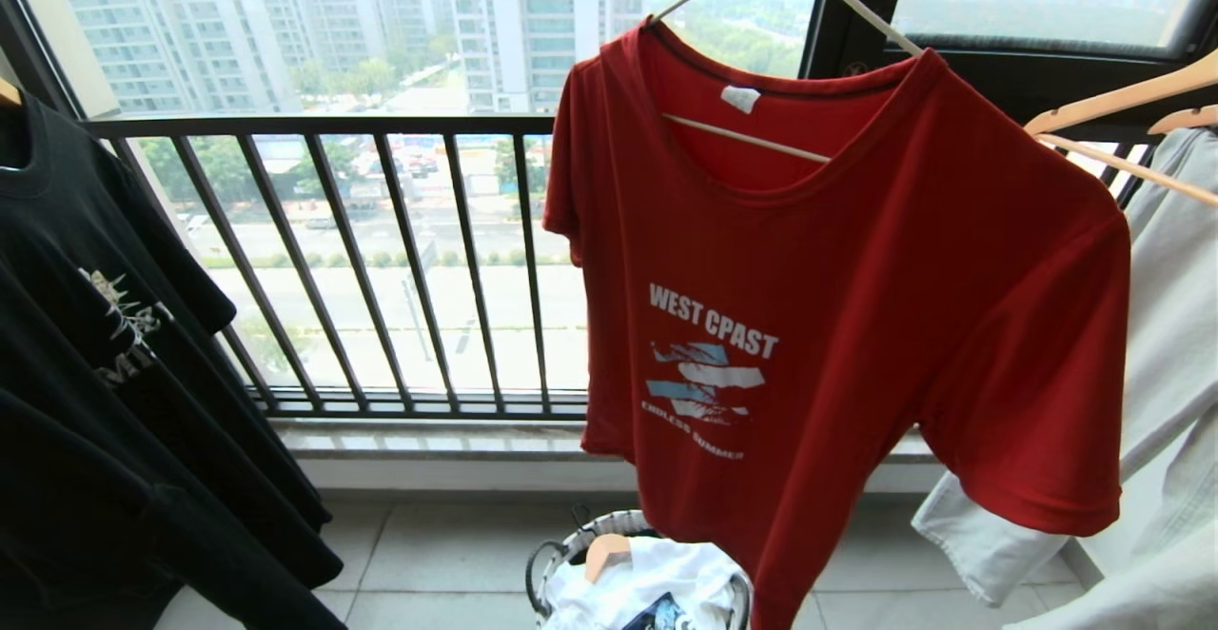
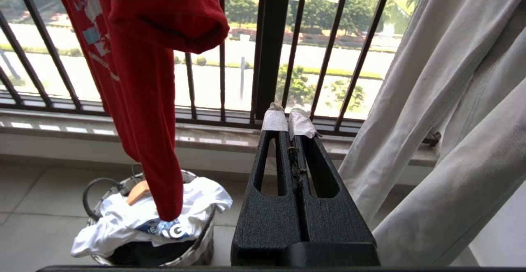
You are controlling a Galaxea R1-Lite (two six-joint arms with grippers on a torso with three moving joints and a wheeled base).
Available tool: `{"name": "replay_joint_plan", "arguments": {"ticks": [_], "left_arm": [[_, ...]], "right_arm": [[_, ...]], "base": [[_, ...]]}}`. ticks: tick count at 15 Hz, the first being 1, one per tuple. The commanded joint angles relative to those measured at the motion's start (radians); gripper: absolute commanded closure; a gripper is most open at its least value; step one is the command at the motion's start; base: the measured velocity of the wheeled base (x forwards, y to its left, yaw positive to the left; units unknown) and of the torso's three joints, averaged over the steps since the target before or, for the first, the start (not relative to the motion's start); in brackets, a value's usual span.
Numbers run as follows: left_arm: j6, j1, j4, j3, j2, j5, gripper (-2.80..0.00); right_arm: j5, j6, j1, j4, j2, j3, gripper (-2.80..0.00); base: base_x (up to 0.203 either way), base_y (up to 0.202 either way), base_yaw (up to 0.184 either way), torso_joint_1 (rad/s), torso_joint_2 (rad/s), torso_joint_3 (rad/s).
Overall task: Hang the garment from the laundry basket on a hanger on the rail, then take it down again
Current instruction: Take the clothes off the clothes rack
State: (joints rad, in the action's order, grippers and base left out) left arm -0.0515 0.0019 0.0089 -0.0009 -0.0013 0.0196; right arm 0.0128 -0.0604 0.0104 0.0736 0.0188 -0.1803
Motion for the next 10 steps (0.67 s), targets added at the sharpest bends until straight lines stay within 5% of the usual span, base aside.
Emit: {"name": "replay_joint_plan", "arguments": {"ticks": [1, 7, 10], "left_arm": [[-0.001, 0.000, 0.000, -0.001, 0.001, 0.000, 0.00], [-0.001, 0.000, 0.000, -0.001, 0.001, 0.000, 0.00], [-0.001, 0.001, 0.000, 0.001, 0.001, 0.000, 0.00]], "right_arm": [[0.006, -0.002, 0.000, 0.024, 0.077, -0.092, 0.00], [0.091, -0.003, 0.000, 0.077, 0.453, -0.501, 0.00], [0.223, -0.003, 0.000, 0.176, 0.641, -0.747, 0.00]], "base": [[0.000, 0.000, 0.000, 0.000, 0.00, 0.000], [0.000, 0.000, 0.000, 0.000, 0.00, 0.000], [0.000, 0.000, 0.000, 0.000, 0.00, 0.000]]}}
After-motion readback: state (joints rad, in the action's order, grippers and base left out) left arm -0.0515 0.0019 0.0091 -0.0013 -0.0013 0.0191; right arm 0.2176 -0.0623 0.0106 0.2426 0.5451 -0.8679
